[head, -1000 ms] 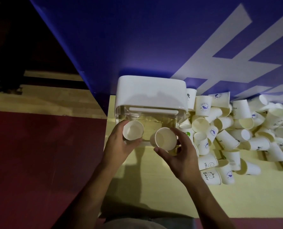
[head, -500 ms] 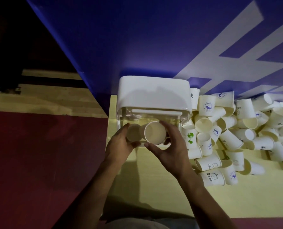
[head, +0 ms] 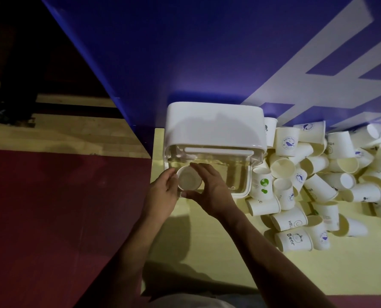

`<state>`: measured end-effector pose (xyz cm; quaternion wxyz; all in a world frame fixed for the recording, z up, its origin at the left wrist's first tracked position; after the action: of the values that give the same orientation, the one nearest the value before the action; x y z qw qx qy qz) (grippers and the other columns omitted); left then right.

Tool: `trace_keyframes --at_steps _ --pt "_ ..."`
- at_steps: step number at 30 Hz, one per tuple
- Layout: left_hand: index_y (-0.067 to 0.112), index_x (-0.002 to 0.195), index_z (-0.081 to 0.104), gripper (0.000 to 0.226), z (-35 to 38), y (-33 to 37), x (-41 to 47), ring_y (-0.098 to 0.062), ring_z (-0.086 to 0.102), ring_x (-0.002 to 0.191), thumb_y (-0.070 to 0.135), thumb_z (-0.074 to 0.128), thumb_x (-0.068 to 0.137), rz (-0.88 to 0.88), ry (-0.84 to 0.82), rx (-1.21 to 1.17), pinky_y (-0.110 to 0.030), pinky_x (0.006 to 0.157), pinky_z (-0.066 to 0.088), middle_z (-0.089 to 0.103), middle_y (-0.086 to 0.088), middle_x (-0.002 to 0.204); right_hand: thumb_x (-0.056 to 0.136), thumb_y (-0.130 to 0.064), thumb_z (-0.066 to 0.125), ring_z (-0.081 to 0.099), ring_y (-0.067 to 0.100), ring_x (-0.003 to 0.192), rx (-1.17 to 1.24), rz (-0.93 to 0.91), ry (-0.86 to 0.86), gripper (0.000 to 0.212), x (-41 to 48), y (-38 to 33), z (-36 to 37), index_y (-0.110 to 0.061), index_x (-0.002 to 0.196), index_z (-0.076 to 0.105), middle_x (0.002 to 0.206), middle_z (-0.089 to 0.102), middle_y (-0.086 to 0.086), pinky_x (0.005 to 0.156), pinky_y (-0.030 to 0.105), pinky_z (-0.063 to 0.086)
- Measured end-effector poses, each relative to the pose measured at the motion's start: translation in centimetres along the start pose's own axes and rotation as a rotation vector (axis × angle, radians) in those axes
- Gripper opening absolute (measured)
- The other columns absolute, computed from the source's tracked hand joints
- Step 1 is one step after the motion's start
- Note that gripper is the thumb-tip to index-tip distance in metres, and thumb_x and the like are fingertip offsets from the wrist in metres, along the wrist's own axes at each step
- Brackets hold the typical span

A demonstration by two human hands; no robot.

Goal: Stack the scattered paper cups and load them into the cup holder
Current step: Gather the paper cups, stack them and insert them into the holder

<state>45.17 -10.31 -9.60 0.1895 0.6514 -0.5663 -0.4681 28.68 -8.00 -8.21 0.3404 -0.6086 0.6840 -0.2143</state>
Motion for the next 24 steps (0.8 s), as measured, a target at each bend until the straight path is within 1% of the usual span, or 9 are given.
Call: trace_keyframes --at_steps 2,4,7,9,12,15,20,22,24 --pt "0.029 0.139 0.060 0.035 0.2 -0.1 0.4 0.004 0.062 0.091 0.029 0.054 0.104 0.012 -0.006 0.062 -0.004 0.071 0.041 0.069 0.012 0.116 0.075 -0.048 0.087 0.051 0.022 0.130 0.049 0.054 -0.053 0.090 0.2 0.6 0.5 -0.024 0.151 0.045 0.147 0.052 -0.002 0.106 0.046 0.048" --pt "0.031 0.138 0.060 0.036 0.6 -0.5 0.7 -0.005 0.067 0.095 0.026 0.057 0.102 0.028 -0.022 0.095 -0.012 0.072 0.048 0.073 0.007 0.115 0.079 -0.042 0.086 0.050 0.019 0.132 0.096 0.080 -0.095 0.088 0.4 1.1 0.7 -0.029 0.153 0.041 0.148 0.051 -0.004 0.108 0.044 0.047" --pt "0.034 0.138 0.059 0.038 0.9 -0.9 0.8 -0.007 0.069 0.096 0.027 0.058 0.100 0.034 -0.044 0.110 -0.030 0.078 0.059 0.073 0.008 0.112 0.083 -0.032 0.084 0.046 0.015 0.134 0.121 0.077 -0.128 0.087 0.4 1.3 0.7 -0.030 0.156 0.036 0.150 0.049 -0.005 0.112 0.037 0.042" --pt "0.033 0.137 0.059 0.038 1.0 -0.9 0.7 -0.008 0.070 0.097 0.027 0.060 0.099 0.037 -0.032 0.102 -0.036 0.082 0.060 0.074 0.008 0.112 0.082 -0.026 0.085 0.050 0.014 0.127 0.144 0.096 -0.114 0.086 0.4 1.3 0.7 -0.027 0.154 0.038 0.144 0.055 -0.003 0.105 0.032 0.044" --pt "0.032 0.136 0.060 0.038 1.0 -0.8 0.5 -0.008 0.069 0.100 0.025 0.063 0.098 0.032 -0.027 0.087 -0.037 0.084 0.060 0.073 0.009 0.113 0.079 -0.019 0.086 0.058 0.016 0.106 0.165 0.095 -0.079 0.068 0.5 1.4 0.8 -0.020 0.135 0.048 0.121 0.064 -0.003 0.084 0.024 0.047" --pt "0.030 0.133 0.062 0.037 1.1 -0.7 0.4 -0.006 0.069 0.099 0.023 0.066 0.097 0.019 -0.024 0.063 -0.036 0.085 0.060 0.073 0.010 0.109 0.079 -0.014 0.085 0.056 0.011 0.104 0.172 0.084 -0.076 0.064 0.5 1.4 0.6 -0.020 0.134 0.052 0.120 0.064 -0.006 0.083 0.018 0.043" --pt "0.029 0.130 0.064 0.035 1.0 -0.4 0.1 -0.006 0.069 0.098 0.026 0.069 0.095 0.010 -0.005 0.048 -0.038 0.085 0.060 0.073 0.011 0.106 0.082 -0.019 0.084 0.055 0.019 0.124 0.157 0.104 -0.112 0.077 0.5 1.8 0.7 -0.018 0.148 0.045 0.140 0.059 0.000 0.106 0.040 0.047" --pt "0.030 0.132 0.062 0.036 0.9 -0.3 0.0 -0.006 0.068 0.099 0.030 0.068 0.096 0.012 -0.010 0.069 -0.038 0.085 0.060 0.073 0.011 0.109 0.083 -0.024 0.084 0.051 0.022 0.133 0.149 0.102 -0.118 0.083 0.3 1.7 0.5 -0.016 0.153 0.041 0.148 0.053 0.004 0.111 0.043 0.044" --pt "0.030 0.134 0.060 0.037 0.6 0.2 -0.6 -0.009 0.068 0.101 0.037 0.063 0.097 0.031 0.023 0.116 -0.033 0.083 0.057 0.072 0.009 0.112 0.084 -0.035 0.083 0.047 0.022 0.138 0.152 0.123 -0.107 0.091 -0.4 1.6 0.0 -0.018 0.158 0.032 0.156 0.046 0.004 0.113 0.042 0.043"
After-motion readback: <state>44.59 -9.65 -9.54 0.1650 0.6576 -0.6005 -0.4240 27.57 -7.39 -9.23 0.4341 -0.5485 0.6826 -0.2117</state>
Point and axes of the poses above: each hand's wrist, its own x-axis towards the middle knuckle, its own z-axis out of the palm, y = z × x, the point moved 3 cm from there along x, towards the middle knuckle
